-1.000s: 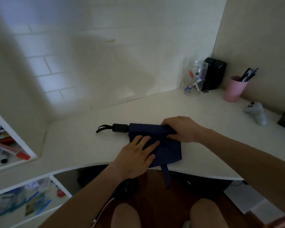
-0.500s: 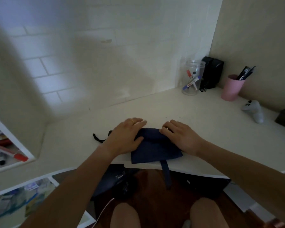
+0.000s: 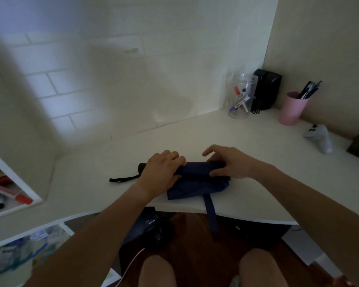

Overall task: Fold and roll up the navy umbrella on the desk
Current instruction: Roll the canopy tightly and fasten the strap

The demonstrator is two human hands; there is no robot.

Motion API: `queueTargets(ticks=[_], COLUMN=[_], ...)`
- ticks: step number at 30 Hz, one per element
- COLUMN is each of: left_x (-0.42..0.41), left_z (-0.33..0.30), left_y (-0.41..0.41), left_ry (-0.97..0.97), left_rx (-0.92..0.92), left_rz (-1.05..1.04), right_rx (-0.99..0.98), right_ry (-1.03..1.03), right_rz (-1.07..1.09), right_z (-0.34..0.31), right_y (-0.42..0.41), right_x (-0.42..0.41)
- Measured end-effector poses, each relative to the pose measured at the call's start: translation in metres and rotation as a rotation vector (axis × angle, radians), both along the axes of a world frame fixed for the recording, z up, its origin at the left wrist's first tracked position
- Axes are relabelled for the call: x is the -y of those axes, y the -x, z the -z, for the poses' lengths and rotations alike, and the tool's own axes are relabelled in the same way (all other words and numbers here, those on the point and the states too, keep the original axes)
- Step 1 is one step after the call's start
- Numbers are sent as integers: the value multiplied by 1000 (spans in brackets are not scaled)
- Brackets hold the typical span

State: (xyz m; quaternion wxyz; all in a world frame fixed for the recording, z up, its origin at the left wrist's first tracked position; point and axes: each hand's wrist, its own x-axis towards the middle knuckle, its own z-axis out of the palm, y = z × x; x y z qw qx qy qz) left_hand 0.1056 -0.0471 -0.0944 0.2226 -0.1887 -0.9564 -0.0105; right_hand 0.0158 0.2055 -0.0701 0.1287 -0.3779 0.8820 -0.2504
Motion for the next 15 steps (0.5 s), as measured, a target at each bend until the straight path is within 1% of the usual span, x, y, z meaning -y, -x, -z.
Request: queueTargets(ticks=[3,5,8,9,10,12,13,15], left_x=[-3,-3,4,6,7,5,3,0], left_z=[2,-1,-12,-15,-16,-17,-16,-12], left_y=[2,3,5,5,4,-1,-4,-9], left_ry=[-15,-62,-320,-378,-393,-376,-355,-301], left_rx=[-18,46,322,404,447,457,434,360], left_rz=[4,12,1,12,26,13,-11,-42], right_rx=[-204,-269,-365,-421,-480,-550,-541,-435], right_ry=[-70,-38,13,30,42,53,61,91], right_rz=[8,2,-22,-30,-41,-71,-83,-75], right_z=[6,11,21,24,27,30,29,26], right_y=[0,-5,-13,-16,-19,-24,-24,-22], right_x=[4,4,-3,-4,-5,-6,-7,-10])
